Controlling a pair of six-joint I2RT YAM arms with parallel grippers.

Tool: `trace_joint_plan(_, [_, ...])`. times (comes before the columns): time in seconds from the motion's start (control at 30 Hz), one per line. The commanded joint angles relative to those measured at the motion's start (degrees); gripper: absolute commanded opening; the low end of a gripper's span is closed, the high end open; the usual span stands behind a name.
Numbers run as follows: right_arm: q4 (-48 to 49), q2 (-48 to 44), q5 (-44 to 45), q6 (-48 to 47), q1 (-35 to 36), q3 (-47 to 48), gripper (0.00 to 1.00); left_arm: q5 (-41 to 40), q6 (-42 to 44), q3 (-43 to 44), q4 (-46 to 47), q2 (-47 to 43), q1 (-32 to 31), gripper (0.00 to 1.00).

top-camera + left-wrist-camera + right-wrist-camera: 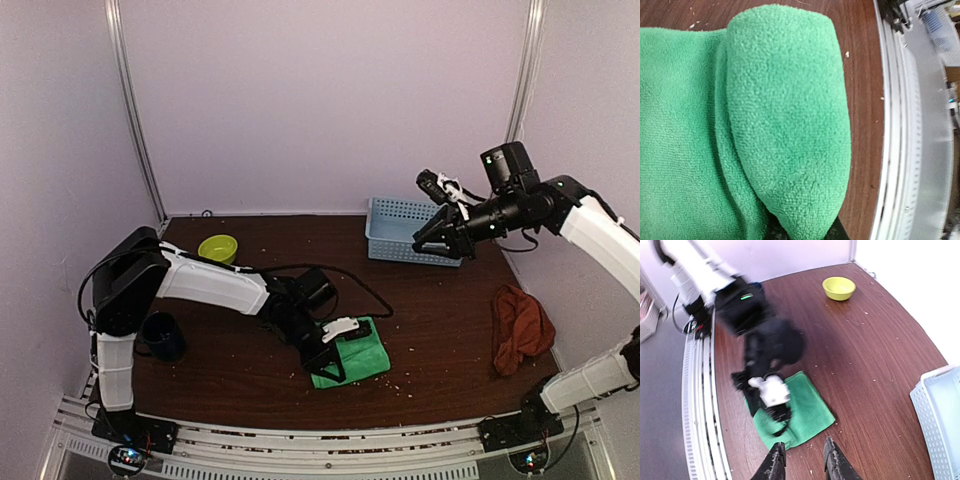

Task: Roll the towels
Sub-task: Roll the towel at the center of the board.

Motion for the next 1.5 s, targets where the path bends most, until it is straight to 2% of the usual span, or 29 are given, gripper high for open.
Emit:
trace_joint_plan(0.0, [-1.28, -3.62, 3.51, -7.87, 8.63, -8.99, 0.28, 19.91, -5.43, 3.53, -2.32, 8.06, 3.78, 0.13])
trace_joint_plan(0.1, [-0.09, -3.82, 14.07, -10.64, 18.25, -15.35, 0.27, 23.51, -5.83, 6.69, -3.98, 12.27, 4.74, 0.13])
trace_joint_plan(0.2, [2.29, -2.32, 19.87, -13.15, 24.19, -18.88, 0.29, 24.19, -6.78, 7.65, -4.36, 14.54, 5.92, 0.13])
trace_joint_plan(0.3, [8.66, 0.4, 27.71, -13.87, 30.17, -21.54, 0.38, 24.42, -7.21, 7.52, -4.36, 15.36, 6.33, 0.12])
trace_joint_plan(0.37, [14.23, 3.72, 34.65, -14.23, 34.08, -23.92, 0.41, 24.54, -7.17, 7.31, -4.35, 15.51, 6.36, 0.12])
trace_joint_plan(0.43, [18.08, 7.17, 36.91, -15.61, 35.64, -25.28, 0.43, 24.47, -7.53, 7.05, -4.05, 15.51, 6.44, 0.12])
trace_joint_plan(0.57, [25.54, 12.7, 39.58, -15.84, 36.6, -26.43, 0.48, 24.25, -7.59, 6.8, -4.01, 15.34, 6.44, 0.12])
trace_joint_plan(0.8, [32.2, 17.63, 43.64, -15.24, 36.75, -27.78, 0.5, 24.2, -7.29, 6.37, -4.01, 15.19, 6.4, 0.12])
trace_joint_plan(1.03, [34.01, 20.1, 45.19, -17.79, 36.72, -29.79, 0.49, 26.35, -6.74, 6.65, -4.01, 15.26, 6.76, 0.13])
trace_joint_plan(1.23, [33.53, 25.96, 47.55, -21.06, 36.64, -29.03, 0.39, 23.12, -5.26, 3.56, -6.69, 8.03, 8.63, 0.29])
trace_joint_plan(1.47, [29.64, 31.73, 48.1, -21.2, 35.9, -24.22, 0.27, 13.92, -11.47, -9.32, -0.89, -7.28, 16.42, 0.45])
